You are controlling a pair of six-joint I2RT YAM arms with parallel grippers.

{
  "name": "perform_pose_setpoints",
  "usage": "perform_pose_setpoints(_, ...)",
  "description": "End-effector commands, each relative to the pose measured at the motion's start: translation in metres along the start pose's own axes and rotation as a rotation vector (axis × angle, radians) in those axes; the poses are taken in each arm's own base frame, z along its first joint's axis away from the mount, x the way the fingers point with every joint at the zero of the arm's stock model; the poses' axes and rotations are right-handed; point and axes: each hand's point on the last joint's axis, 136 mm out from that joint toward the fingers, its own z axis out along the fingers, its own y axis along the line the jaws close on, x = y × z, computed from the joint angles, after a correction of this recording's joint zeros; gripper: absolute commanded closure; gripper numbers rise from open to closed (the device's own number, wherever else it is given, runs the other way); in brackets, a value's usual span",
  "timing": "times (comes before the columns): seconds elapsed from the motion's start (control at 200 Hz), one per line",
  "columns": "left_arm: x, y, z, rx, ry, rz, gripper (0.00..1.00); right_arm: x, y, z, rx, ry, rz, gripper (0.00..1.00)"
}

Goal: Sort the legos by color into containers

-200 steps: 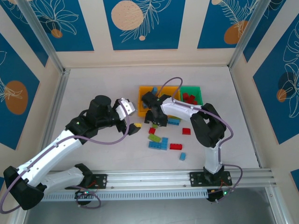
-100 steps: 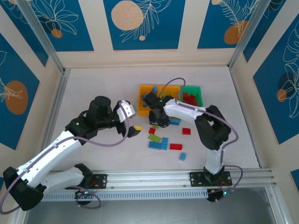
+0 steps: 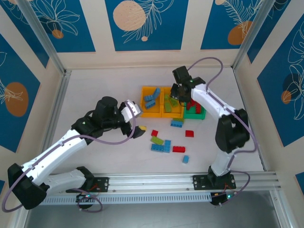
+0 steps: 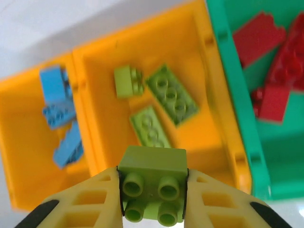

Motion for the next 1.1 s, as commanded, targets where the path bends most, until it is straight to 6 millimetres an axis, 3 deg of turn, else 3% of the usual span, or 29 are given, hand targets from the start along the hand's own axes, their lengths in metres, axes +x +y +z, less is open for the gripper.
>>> perform_pose_setpoints(0.0, -0.008, 0.013, -0.007, -0.085, 0.008, -0.072, 0.0, -0.009, 0.014, 0.02, -0.015, 0.053, -0.064, 0.62)
perform_pose_setpoints(0.095, 0.0, 0.019, -0.006, -0.126, 0.033, -0.136, 0.0, -0.015, 0.02, 0.021, -0.012, 0.066, -0.067, 0.42)
perform_pose_setpoints(0.2, 0.008, 0.019, 0.0, -0.123, 0.081, -0.262, 0.0, -0.018, 0.02, 0.007, -0.018, 0.053, -0.063, 0.35)
perform_pose_setpoints(0.455, 0.032, 0.007, 0.046, -0.073, 0.271, -0.58, 0.12, -0.004, -0.003, -0.057, -0.094, 0.015, 0.021, 0.34)
perform_pose_setpoints(0.63, 0.076, -0.015, 0.092, -0.055, 0.523, -0.678, 0.16, 0.019, -0.034, -0.083, -0.085, 0.004, 0.062, 0.34)
perform_pose_setpoints(0.75, 0.103, -0.029, 0.118, -0.067, 0.657, -0.697, 0.15, 0.028, -0.053, -0.091, -0.072, 0.0, 0.082, 0.32)
perform_pose_setpoints(0.955, 0.127, -0.03, 0.15, -0.105, 0.737, -0.635, 0.11, 0.035, -0.07, -0.092, -0.049, 0.013, 0.099, 0.32)
perform_pose_setpoints(1.09, 0.141, -0.019, 0.16, -0.165, 0.774, -0.587, 0.2, 0.037, -0.07, -0.092, -0.056, 0.018, 0.105, 0.32)
